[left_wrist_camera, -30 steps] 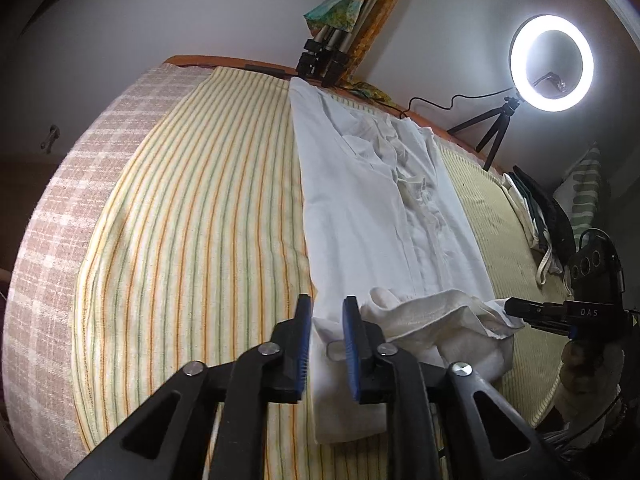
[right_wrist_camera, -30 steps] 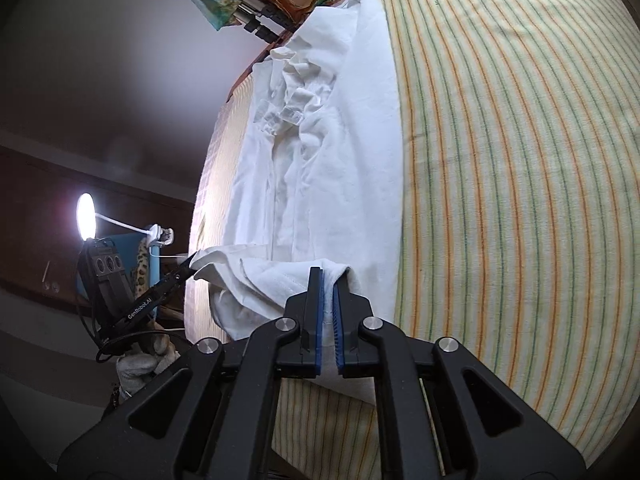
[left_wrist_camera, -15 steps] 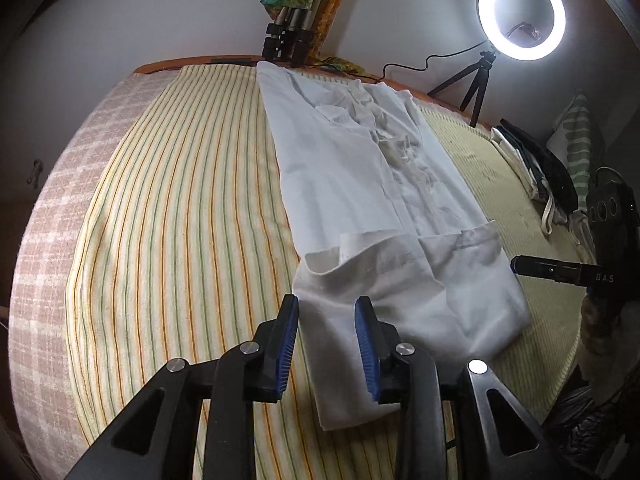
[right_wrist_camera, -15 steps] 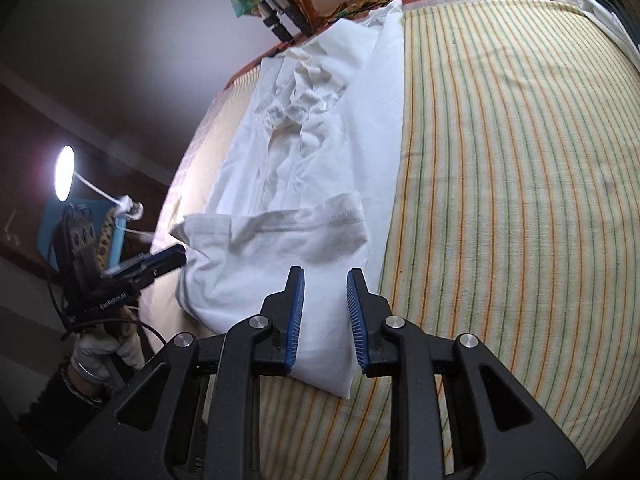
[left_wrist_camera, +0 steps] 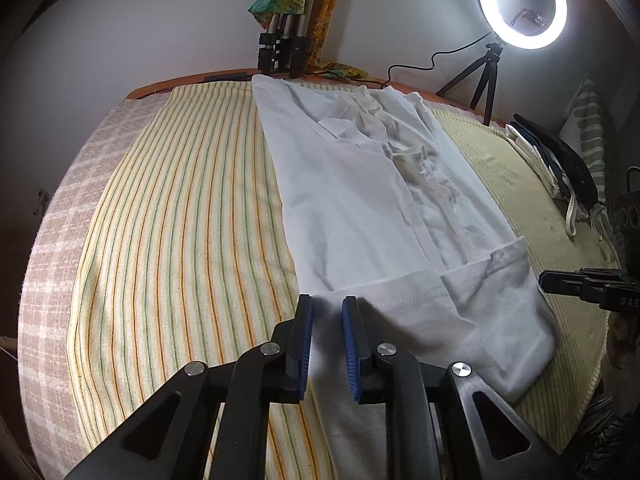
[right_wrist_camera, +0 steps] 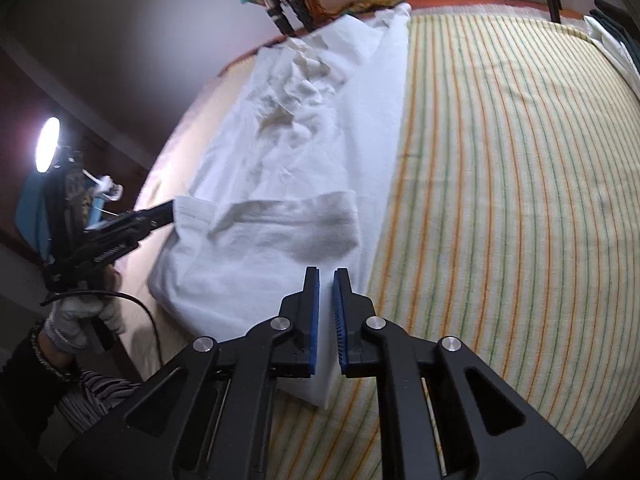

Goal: Fold small clothes

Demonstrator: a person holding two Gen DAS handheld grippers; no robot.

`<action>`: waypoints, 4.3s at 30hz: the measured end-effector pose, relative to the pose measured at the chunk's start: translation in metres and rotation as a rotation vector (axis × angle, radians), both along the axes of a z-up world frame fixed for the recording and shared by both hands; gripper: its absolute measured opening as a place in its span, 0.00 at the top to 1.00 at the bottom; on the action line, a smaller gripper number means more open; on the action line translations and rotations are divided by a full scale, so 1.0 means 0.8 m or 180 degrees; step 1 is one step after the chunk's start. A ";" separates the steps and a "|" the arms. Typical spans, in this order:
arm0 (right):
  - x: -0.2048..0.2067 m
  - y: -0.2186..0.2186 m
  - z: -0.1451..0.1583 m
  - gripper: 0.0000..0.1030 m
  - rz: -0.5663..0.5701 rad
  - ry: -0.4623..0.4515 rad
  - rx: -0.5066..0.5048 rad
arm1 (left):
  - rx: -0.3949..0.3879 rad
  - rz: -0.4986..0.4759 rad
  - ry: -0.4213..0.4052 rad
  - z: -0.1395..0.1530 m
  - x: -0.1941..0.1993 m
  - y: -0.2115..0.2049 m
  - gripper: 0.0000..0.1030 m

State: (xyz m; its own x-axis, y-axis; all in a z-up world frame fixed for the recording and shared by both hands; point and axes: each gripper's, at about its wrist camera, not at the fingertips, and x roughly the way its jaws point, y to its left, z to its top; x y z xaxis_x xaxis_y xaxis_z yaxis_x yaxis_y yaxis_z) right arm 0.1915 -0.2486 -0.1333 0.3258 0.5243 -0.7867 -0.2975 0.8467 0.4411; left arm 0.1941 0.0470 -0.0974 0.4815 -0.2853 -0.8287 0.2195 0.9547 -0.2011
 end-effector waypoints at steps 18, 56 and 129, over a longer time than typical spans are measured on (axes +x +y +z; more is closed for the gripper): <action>0.022 0.017 -0.010 0.78 0.0011 -0.0142 -0.0306 | 0.0170 -0.0110 -0.0131 0.014 -0.019 -0.009 0.84; -0.024 0.050 0.001 0.93 0.0403 -0.0434 -0.0876 | 0.0660 -0.0666 -0.0429 -0.003 -0.054 -0.078 0.70; 0.378 0.008 -0.010 0.71 -0.0178 -0.0547 -0.0470 | -0.0006 0.0209 -0.0313 -0.026 0.340 0.014 0.63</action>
State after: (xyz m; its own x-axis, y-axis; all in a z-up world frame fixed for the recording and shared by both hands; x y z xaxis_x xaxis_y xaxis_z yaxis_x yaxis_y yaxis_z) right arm 0.4941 -0.2423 -0.1416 0.4870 0.3851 -0.7839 -0.3085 0.9155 0.2581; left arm 0.4664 0.0581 -0.1180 0.5782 -0.2519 -0.7760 0.1753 0.9673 -0.1834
